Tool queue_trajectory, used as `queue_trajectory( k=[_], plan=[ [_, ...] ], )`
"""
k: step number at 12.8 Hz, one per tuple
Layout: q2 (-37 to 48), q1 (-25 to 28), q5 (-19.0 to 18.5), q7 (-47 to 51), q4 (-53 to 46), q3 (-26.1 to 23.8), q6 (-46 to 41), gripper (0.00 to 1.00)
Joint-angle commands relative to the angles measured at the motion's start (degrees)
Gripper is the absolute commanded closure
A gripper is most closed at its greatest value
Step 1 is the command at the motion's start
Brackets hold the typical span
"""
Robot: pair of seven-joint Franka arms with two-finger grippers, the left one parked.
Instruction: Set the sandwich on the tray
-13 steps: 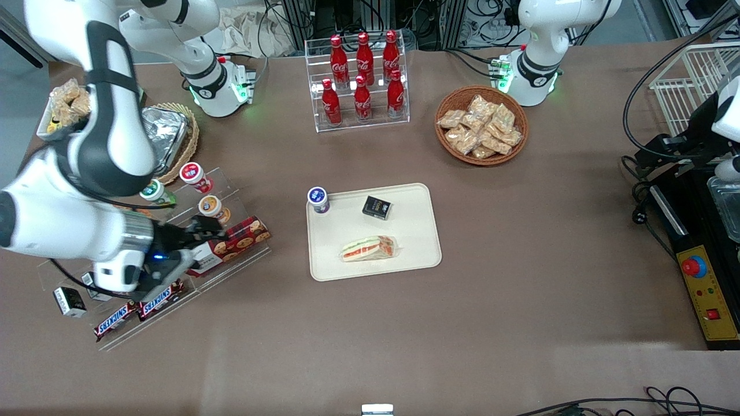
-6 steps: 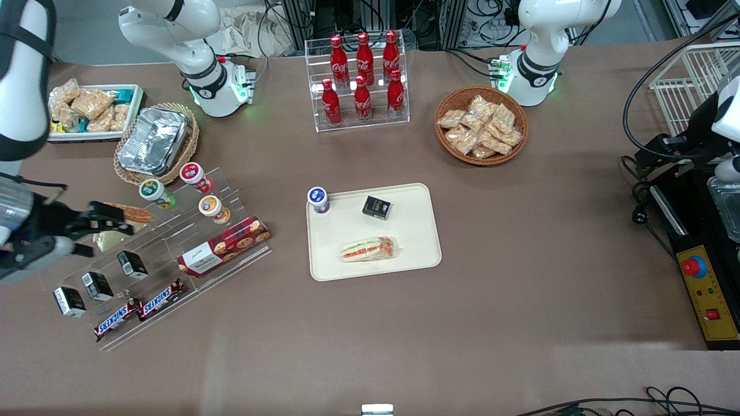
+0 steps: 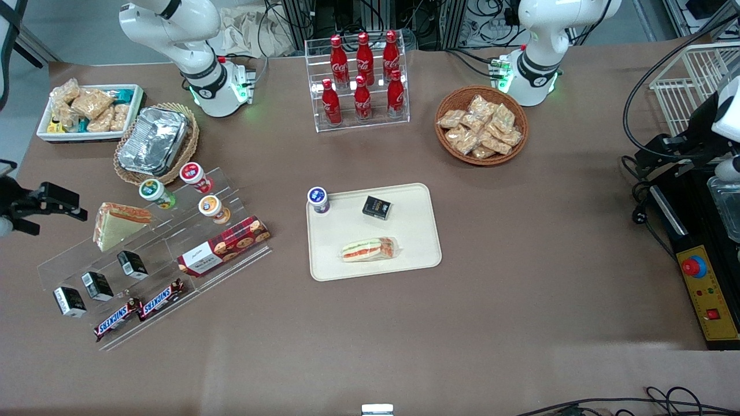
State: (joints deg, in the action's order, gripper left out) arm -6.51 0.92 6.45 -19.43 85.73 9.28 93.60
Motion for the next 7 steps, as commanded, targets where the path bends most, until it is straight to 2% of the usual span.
queue_trajectory(
  k=[1, 5, 7],
  plan=[
    [5.44, -2.41, -2.05, 3.86, 6.02, -2.95, 1.32, 0.00],
    [8.35, -3.73, -5.38, 8.35, 7.26, -6.47, -0.77, 0.00],
    [8.88, -4.26, -5.39, 8.53, 7.26, -6.56, -2.10, 0.00]
  ],
)
